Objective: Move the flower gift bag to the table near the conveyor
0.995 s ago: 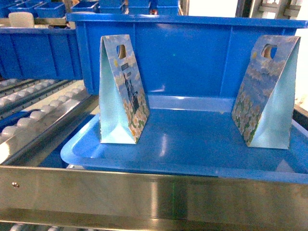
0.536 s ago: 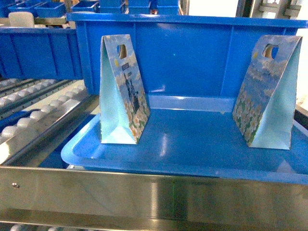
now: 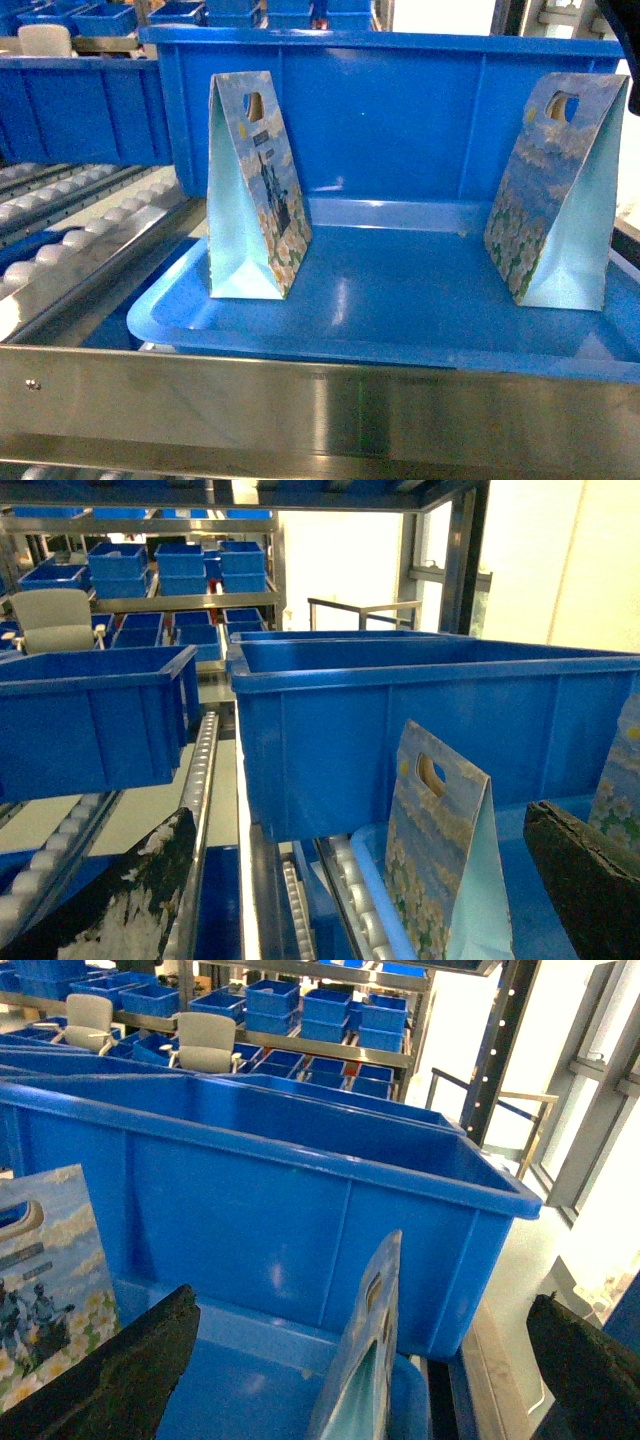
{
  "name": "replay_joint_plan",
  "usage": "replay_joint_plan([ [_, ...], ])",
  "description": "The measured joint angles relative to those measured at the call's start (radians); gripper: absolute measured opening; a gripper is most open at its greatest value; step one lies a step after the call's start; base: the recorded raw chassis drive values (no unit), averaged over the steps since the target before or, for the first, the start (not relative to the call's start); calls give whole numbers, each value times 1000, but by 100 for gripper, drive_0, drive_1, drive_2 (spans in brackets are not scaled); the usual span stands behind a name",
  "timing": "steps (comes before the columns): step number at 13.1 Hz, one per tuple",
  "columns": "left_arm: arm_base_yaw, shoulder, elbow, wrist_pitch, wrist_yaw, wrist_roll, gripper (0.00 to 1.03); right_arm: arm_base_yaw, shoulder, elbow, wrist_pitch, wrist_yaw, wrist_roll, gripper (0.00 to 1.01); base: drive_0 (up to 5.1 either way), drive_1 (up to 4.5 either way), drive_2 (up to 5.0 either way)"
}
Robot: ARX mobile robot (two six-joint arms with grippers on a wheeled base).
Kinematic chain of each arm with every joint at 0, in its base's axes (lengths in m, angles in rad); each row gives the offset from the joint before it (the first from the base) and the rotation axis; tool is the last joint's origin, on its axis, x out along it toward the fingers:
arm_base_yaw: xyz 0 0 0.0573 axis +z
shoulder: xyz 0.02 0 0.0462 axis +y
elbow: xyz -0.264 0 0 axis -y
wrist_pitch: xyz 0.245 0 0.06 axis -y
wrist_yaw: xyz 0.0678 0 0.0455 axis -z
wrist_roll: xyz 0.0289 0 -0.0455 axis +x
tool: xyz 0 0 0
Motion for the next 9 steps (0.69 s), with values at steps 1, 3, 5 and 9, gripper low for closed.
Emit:
replay_joint_plan([
  [1,0,0,0,0,0,0,98,-6,37,38,5,-5,-5,98,0,0,0],
  [3,0,0,0,0,0,0,98,-48,146,151,-13,-16,-8,98,0,0,0],
  [5,0,0,0,0,0,0,98,-104,261,262,-106,-59,34,98,0,0,0],
  [9,0,0,0,0,0,0,98,-184,332,316,-231,-125,161,98,0,0,0],
])
